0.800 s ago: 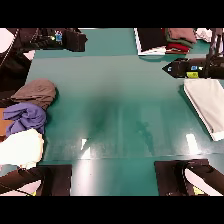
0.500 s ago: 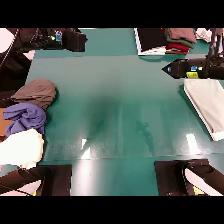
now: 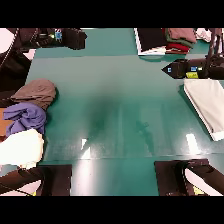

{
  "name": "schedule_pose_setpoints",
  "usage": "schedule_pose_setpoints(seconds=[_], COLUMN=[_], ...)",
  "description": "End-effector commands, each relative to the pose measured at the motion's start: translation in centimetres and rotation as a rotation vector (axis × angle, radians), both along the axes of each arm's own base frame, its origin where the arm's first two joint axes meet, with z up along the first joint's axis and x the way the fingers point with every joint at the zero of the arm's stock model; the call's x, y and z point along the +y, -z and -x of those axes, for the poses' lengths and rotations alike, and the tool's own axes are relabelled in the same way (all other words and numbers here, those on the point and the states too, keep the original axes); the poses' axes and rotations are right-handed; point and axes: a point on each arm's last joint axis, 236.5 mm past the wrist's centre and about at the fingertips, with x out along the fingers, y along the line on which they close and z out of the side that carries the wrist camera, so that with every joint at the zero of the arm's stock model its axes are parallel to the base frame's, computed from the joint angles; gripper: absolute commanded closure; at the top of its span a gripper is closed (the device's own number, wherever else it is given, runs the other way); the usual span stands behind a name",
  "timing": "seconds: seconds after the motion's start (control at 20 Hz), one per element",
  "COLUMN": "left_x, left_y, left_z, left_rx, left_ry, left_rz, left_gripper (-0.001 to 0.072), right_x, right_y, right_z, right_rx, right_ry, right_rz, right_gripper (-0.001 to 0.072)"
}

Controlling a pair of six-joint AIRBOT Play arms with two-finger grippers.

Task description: Fold the shirts.

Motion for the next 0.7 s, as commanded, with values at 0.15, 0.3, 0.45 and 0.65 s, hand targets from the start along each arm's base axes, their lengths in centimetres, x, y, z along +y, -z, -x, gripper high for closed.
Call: schedule_pose_setpoints(seconds=[0.15,0.3,0.45,0.65], left_x=[16.5,24.4,29.4,32.8], left_y=[6.6,15.4,24.4,32.0], left_z=[-6.0,-7.4,-7.1,-6.8], left_rx=[0.140,0.362,0.551,0.683], left_ry=[-0.429,-0.568,-0.642,-0.683], left_rz=[-0.265,-0.325,-0.357,-0.372], left_gripper=[0.0020,0.0020,0.0020,0.0020], right_x=[0.0,0.0,0.0,0.0], right_y=[0.0,0.0,0.0,0.1], right_z=[0.0,0.0,0.0,-0.1], right_rx=[-0.001,-0.002,-0.002,0.001], right_ry=[0.000,0.001,0.001,0.001], right_rz=[-0.001,-0.001,-0.001,0.000], right_gripper=[0.0692,0.0693,0.0692,0.0692])
